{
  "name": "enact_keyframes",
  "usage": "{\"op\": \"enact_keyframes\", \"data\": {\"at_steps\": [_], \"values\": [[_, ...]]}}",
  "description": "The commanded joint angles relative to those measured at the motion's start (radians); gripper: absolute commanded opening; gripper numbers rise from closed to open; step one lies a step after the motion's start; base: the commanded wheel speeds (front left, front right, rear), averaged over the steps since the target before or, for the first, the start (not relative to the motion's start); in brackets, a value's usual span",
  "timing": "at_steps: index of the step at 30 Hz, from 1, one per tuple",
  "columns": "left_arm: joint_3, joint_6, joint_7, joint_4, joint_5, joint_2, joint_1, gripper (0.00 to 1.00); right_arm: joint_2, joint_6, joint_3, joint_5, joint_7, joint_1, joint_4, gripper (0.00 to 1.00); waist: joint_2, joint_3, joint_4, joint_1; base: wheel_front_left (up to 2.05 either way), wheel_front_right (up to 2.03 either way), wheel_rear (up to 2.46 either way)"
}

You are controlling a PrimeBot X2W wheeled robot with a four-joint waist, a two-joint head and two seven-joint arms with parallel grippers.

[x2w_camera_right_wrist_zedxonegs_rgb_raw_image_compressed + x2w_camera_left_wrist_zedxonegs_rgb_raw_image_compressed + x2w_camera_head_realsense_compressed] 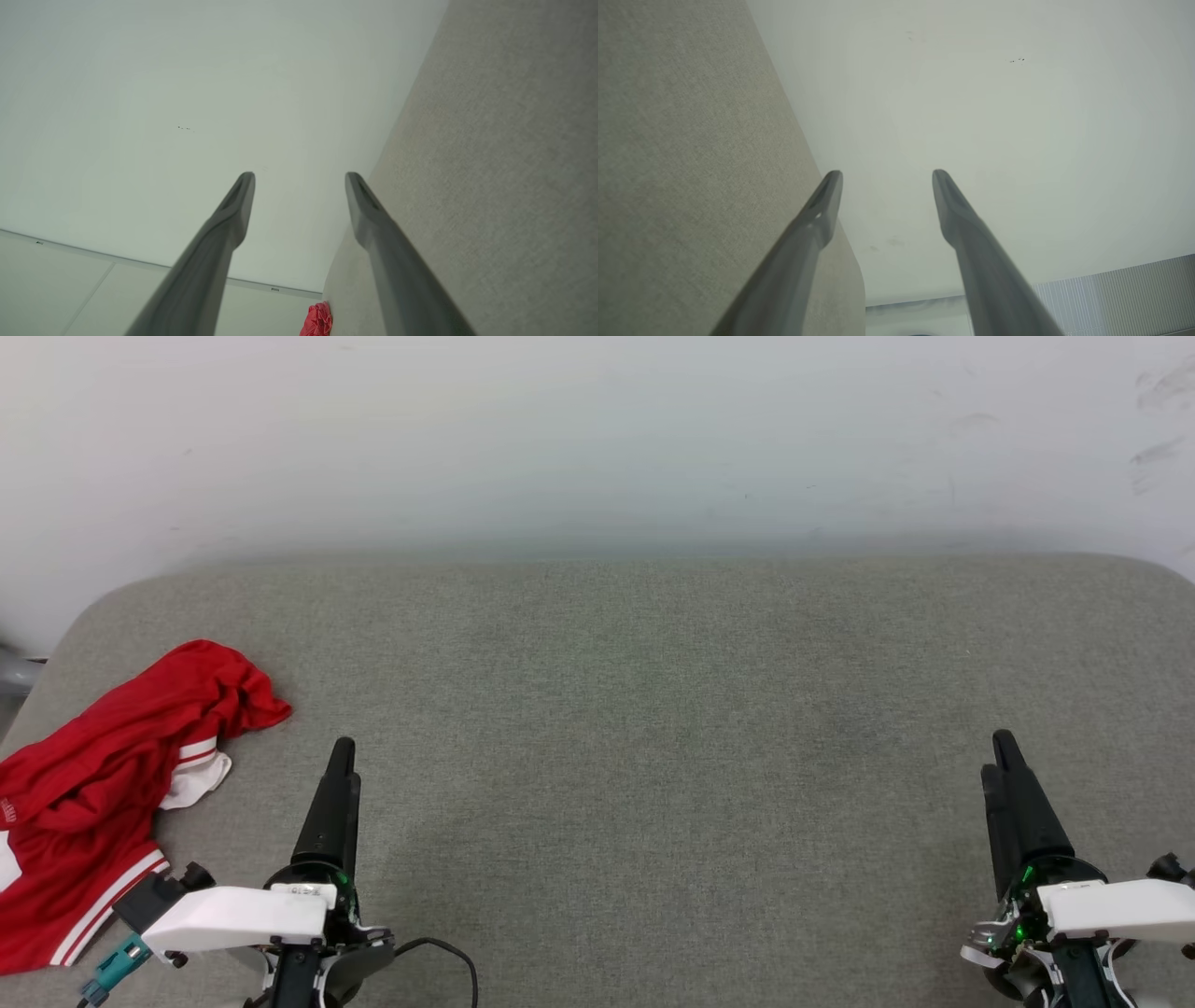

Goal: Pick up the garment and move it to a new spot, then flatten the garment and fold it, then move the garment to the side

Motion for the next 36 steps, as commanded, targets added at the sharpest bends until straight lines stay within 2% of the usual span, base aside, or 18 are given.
{"op": "enact_keyframes", "data": {"at_steps": [1, 19, 36], "values": [[-0.009, -0.001, -0.011, -0.03, 0.037, 0.002, -0.022, 1.0, -0.009, 0.0, 0.004, -0.046, -0.01, -0.01, -0.029, 1.0, 0.0, 0.001, 0.0, -0.0001, 0.0, 0.0, 0.0], [-0.044, -0.002, -0.079, -0.071, 0.474, 0.027, -0.014, 1.0, -0.018, 0.0, 0.019, -0.567, -0.061, 0.009, -0.095, 1.0, 0.0, 0.005, 0.004, -0.0001, 0.0, 0.0, 0.0], [-0.051, 0.0, -0.133, -0.072, 0.844, 0.06, 0.024, 1.0, -0.03, 0.0, 0.032, -0.894, -0.037, 0.044, -0.161, 1.0, 0.0, 0.0, 0.01, -0.0001, 0.0, 0.0, 0.0]]}}
